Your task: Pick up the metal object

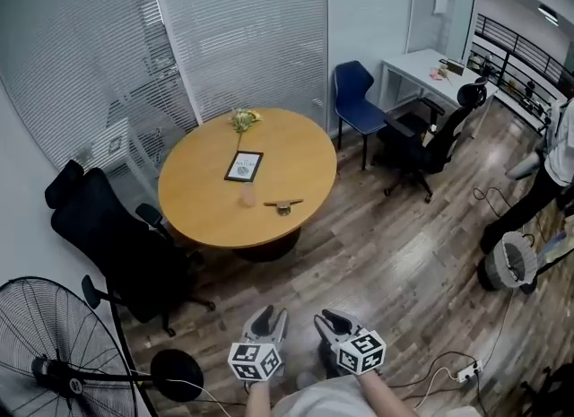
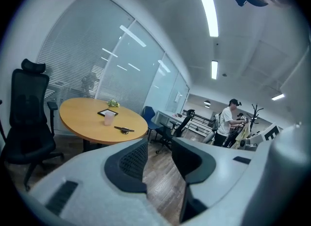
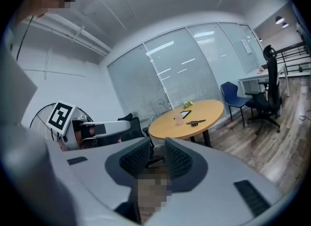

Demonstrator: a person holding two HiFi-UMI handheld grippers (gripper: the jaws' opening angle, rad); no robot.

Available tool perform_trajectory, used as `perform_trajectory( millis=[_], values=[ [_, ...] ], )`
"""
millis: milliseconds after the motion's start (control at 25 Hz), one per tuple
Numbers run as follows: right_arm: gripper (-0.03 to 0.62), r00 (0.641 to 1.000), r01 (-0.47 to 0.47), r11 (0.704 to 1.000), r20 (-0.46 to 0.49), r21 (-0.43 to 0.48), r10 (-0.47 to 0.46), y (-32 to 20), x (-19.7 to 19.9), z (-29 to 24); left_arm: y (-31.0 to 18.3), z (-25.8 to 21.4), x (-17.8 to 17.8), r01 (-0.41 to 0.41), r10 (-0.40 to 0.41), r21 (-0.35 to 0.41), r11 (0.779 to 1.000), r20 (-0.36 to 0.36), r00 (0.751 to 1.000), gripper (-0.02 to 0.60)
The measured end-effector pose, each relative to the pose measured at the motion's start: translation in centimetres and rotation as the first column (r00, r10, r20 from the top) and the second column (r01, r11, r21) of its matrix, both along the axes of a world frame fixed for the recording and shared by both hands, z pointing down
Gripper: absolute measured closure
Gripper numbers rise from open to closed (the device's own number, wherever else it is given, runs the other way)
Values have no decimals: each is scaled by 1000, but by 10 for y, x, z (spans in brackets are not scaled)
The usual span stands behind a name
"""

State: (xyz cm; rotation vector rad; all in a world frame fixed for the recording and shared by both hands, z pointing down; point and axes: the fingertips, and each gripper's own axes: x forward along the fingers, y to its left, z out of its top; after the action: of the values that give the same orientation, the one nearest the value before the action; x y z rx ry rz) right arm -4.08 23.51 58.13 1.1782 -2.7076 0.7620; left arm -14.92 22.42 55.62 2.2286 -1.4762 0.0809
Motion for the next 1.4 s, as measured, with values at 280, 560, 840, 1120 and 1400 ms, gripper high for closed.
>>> perform_trajectory(
  millis=[280,560,840,1120,1400],
  values=[
    [497,999,-35,999,29,-21,35,-53,17,7,-58,3,20,-61,61,-7,998,11,998,417],
    [488,998,-56,998,27,-11,56,-118,32,3,-118,-1,34,-94,95,-6,996,44,995,410],
    [488,1000,-10,1000,20,-15,10,-173,35,3,-172,-3,37,-43,44,-16,999,61,997,410],
    [484,997,61,998,39,-7,-61,-221,31,4,-213,-2,26,58,-57,-19,998,71,996,492],
    [482,990,126,992,60,-5,-126,-268,29,6,-255,2,27,113,-111,-27,993,83,990,514]
  ],
)
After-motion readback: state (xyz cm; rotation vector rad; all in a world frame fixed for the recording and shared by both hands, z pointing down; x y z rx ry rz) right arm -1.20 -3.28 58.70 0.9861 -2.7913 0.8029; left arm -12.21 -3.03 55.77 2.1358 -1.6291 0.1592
